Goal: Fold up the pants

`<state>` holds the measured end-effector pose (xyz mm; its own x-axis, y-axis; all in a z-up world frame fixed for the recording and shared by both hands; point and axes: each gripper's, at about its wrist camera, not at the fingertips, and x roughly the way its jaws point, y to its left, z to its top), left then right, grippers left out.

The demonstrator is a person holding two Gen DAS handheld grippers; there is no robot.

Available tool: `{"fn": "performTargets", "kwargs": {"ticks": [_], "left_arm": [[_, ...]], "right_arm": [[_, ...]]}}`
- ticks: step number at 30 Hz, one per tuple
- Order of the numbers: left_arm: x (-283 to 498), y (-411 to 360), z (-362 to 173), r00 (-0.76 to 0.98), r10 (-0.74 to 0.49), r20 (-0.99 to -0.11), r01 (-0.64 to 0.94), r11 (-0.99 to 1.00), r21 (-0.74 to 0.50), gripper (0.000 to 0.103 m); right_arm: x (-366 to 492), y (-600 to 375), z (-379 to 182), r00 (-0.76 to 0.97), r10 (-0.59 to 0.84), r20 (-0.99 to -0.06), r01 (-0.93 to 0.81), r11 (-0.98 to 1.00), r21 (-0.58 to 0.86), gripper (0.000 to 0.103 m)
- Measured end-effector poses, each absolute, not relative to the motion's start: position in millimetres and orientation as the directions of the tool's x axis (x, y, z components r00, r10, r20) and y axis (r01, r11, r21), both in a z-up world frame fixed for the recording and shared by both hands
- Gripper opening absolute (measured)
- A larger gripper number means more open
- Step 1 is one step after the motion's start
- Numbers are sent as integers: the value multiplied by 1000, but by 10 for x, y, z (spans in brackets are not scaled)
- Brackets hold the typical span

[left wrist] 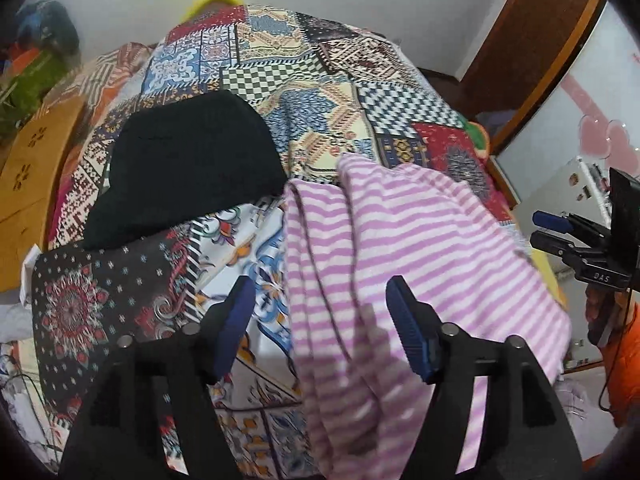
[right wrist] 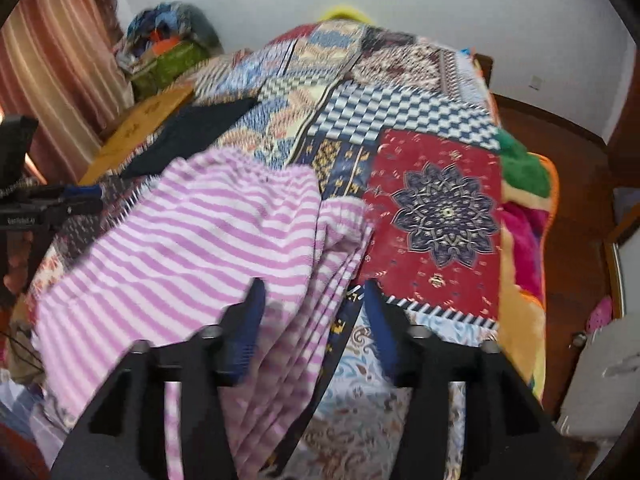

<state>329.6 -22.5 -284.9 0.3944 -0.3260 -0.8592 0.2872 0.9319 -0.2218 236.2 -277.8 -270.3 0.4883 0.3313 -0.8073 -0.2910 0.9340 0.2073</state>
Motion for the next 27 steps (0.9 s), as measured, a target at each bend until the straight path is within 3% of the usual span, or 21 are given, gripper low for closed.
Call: {"fn": "performTargets", "kwargs": {"ticks": [4,6,12,15,27], "left_arm": [[3221,-268,-2906,303,-402,-864,279,905,-323,82],[3184,-338,-2980,264,-413,-872,287,897,-338,83],[3142,-462,-3319,183,-379,-907,274,906,-323,83],[3173,-465,-3503,137,-397,-908,256,899,-355,88],[3499,-744,-3616,137,-444,-886,303,870,-389,90]], "right_arm": [[2230,-2754,-2528,489,372,-789,-292,922,254,76],[2175,-2712,-2507,469,408,-783,-296,908,295,81],[2143,-2539,-2852,358,433,-827,-279,895,348,83],[2142,-2533,-3108,293,454,-842,-243,887,393,83],[2405,-2585,-3409,246,558,-792,-223,828,514,103]]}}
